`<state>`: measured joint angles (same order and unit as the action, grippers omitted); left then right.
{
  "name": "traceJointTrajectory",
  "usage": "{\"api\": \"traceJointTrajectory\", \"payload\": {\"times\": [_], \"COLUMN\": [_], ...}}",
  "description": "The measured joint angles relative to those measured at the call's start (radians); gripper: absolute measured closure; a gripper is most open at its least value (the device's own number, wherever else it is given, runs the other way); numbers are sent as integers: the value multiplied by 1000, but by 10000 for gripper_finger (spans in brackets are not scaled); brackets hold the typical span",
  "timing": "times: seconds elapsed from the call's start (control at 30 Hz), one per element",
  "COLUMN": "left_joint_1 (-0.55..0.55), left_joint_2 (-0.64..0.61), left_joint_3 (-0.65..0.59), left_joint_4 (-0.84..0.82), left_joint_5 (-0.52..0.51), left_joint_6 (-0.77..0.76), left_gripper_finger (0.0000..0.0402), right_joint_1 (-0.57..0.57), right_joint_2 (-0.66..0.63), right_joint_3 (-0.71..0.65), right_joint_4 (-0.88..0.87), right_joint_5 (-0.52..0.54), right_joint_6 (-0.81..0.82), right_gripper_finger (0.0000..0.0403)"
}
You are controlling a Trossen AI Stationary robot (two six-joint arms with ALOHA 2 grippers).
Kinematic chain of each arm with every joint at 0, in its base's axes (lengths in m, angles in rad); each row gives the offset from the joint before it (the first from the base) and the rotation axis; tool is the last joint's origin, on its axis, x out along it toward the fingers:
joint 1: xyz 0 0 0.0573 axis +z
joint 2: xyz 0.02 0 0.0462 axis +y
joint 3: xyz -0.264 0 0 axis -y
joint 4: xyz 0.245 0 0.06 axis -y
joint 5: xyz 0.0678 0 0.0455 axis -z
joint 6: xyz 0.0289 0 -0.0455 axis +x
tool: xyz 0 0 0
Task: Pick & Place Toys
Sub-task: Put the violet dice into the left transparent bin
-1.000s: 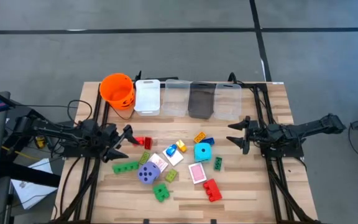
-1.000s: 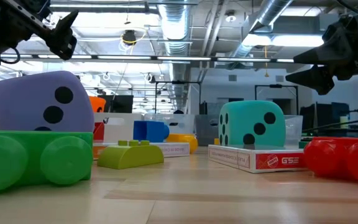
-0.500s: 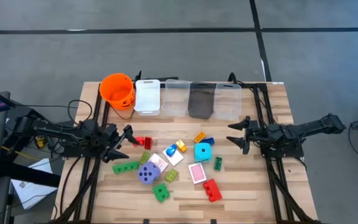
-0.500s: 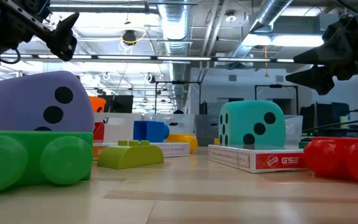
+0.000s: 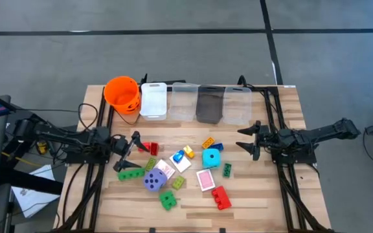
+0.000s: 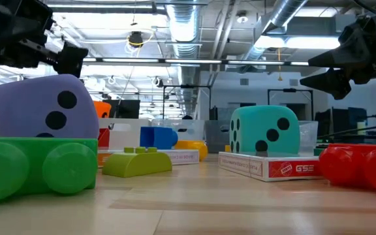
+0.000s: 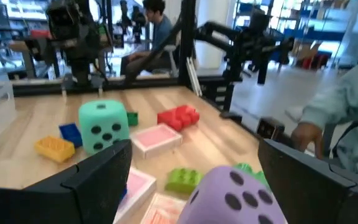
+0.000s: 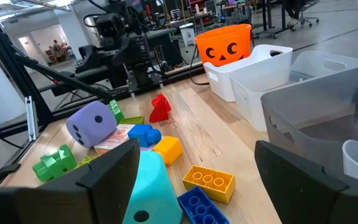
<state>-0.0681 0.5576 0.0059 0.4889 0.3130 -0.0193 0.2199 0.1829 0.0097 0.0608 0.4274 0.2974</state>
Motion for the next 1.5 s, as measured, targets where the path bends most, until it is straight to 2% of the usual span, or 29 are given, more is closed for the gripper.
{"api": "traceJointTrajectory", "payload": {"times": [0.1, 0.2, 0.33, 0.5, 1.07, 1.37, 1.5], "left_joint_1": [0, -15, -60, -122, -264, -301, -320], "left_joint_2": [59, 118, 189, 242, 270, 270, 270], "left_joint_3": [0, 0, 0, 0, 0, 0, 0], "left_joint_4": [0, 0, 39, 112, 119, 118, 118], "left_joint_5": [-5, -53, -71, -90, -107, -184, -184], "left_joint_6": [56, 125, 253, 327, 327, 267, 221], "left_gripper_finger": [60, 60, 60, 60, 58, 10, 6], "right_joint_1": [0, 0, 0, 0, 0, 0, 0], "right_joint_2": [0, 0, 0, 0, 0, 0, 0], "right_joint_3": [0, 0, 0, 0, 0, 0, 0], "right_joint_4": [0, 0, 0, 0, 0, 0, 0], "right_joint_5": [0, 0, 0, 0, 0, 0, 0], "right_joint_6": [0, 0, 0, 0, 0, 0, 0], "right_gripper_finger": [92, 92, 92, 92, 92, 92, 92]}}
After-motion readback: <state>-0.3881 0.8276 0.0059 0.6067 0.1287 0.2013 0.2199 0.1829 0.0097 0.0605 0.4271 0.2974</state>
